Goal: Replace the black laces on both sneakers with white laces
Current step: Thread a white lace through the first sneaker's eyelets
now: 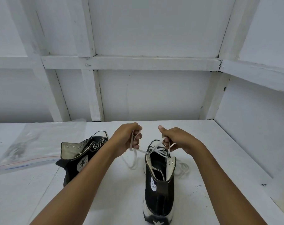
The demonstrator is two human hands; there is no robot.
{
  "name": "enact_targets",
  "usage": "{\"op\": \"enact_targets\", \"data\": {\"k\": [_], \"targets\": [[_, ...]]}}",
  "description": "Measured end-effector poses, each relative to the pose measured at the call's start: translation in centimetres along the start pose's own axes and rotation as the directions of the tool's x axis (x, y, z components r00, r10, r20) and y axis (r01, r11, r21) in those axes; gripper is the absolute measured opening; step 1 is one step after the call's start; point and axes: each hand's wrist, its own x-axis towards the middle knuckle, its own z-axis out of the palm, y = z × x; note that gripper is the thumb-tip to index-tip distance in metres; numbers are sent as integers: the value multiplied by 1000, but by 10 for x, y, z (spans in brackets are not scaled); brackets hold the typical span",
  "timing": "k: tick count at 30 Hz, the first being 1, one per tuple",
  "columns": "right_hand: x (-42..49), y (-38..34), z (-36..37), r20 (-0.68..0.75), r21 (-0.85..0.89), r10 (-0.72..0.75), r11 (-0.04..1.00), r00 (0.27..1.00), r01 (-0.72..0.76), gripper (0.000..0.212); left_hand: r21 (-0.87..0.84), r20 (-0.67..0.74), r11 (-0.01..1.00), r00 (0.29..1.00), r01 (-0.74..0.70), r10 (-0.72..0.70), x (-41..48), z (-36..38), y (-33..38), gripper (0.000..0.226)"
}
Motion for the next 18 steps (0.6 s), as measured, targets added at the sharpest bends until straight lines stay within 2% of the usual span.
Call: {"op": "enact_targets", "data": {"k": [2,4,6,8,11,15,18], "targets": [[0,0,1,53,-44,-7,999,999,10,54,256,-23,966,1000,24,-19,1,0,-5,20],[-1,0,2,87,-75,-19,997,996,26,49,520,26,851,995,71,-99,-1,-2,-7,10],[0,0,2,105,-87,-30,995,994,40,43,677,129,734,973,54,-191,-5,-3,-6,7],[0,0,3,128,-102,-45,993,991,58,38,710,221,704,955,-18,-198,-10,-4,-2,11],[-1,2,2,173,-126,-67,988,983,90,28,722,222,688,964,-64,-143,-11,-7,3,12],[-4,2,1,213,-159,-98,978,972,134,18,812,290,564,942,-148,-169,-11,-9,3,8],[-5,0,1,194,-210,-104,967,975,145,12,816,316,536,943,-216,-101,-8,-10,-2,12]]}}
